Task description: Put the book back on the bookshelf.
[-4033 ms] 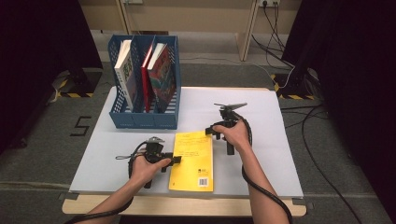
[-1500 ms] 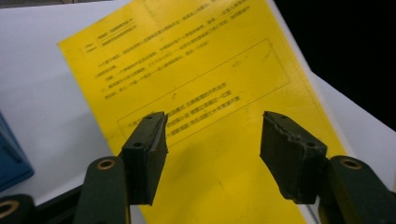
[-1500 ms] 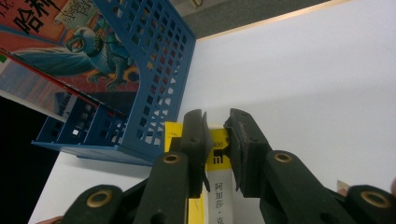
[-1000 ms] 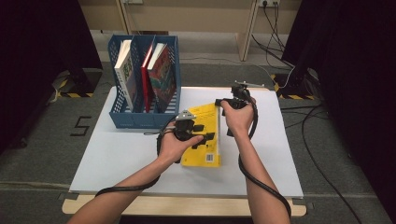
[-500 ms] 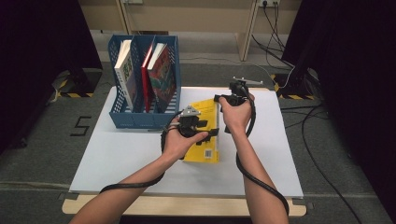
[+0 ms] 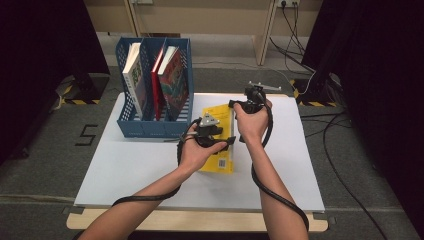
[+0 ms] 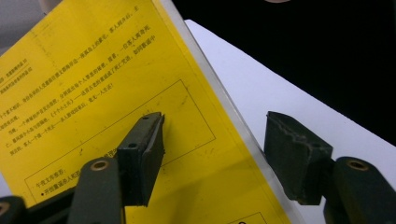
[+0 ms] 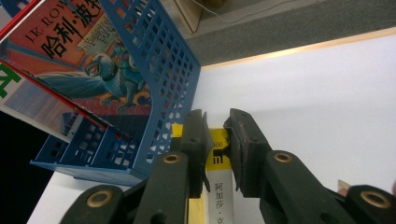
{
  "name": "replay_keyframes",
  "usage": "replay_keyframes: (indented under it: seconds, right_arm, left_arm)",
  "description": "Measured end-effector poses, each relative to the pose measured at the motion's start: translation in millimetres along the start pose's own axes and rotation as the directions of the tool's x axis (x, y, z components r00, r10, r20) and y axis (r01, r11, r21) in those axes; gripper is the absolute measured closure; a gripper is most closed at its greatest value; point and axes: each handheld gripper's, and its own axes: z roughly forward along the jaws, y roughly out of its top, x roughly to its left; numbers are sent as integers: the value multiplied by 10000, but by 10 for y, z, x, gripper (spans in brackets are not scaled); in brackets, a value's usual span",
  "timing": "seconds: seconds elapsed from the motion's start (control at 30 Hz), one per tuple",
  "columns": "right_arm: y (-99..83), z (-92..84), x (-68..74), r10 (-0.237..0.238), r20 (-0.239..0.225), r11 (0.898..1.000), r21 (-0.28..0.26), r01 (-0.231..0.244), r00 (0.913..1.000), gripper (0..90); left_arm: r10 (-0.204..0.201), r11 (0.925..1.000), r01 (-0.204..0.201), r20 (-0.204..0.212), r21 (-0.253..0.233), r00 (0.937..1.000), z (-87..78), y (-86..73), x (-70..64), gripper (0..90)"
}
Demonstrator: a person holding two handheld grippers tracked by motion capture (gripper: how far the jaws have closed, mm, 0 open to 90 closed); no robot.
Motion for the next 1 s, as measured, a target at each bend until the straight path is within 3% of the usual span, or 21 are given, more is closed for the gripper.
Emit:
replay_keyframes:
  seconds: [0.37, 0.53, 0.67, 0.73, 1.0]
  right_arm:
    - [27, -110, 17, -70, -29, 9992, -404, 69, 10000, 772]
    - [45, -155, 16, -45, -42, 9987, -498, 43, 10000, 773]
    - [39, -165, 22, -81, -5, 9985, -538, 81, 10000, 773]
    - [29, -172, 35, 11, -45, 9985, -540, -14, 10000, 773]
    - [-5, -150, 132, -223, 188, 9981, -562, 233, 9996, 772]
  left_arm:
    - [240, 9997, -240, -74, -46, 9997, 31, 33, 38, 368]
    - [629, 9980, -628, -364, 26, 9974, 58, 21, 55, 380]
    - [674, 9977, -673, -456, 29, 9967, 57, 11, 49, 392]
    - [1068, 9942, -1071, -664, -9, 9921, 51, 11, 15, 392]
    - [740, 9970, -758, -1011, -137, 9921, 48, 20, 31, 347]
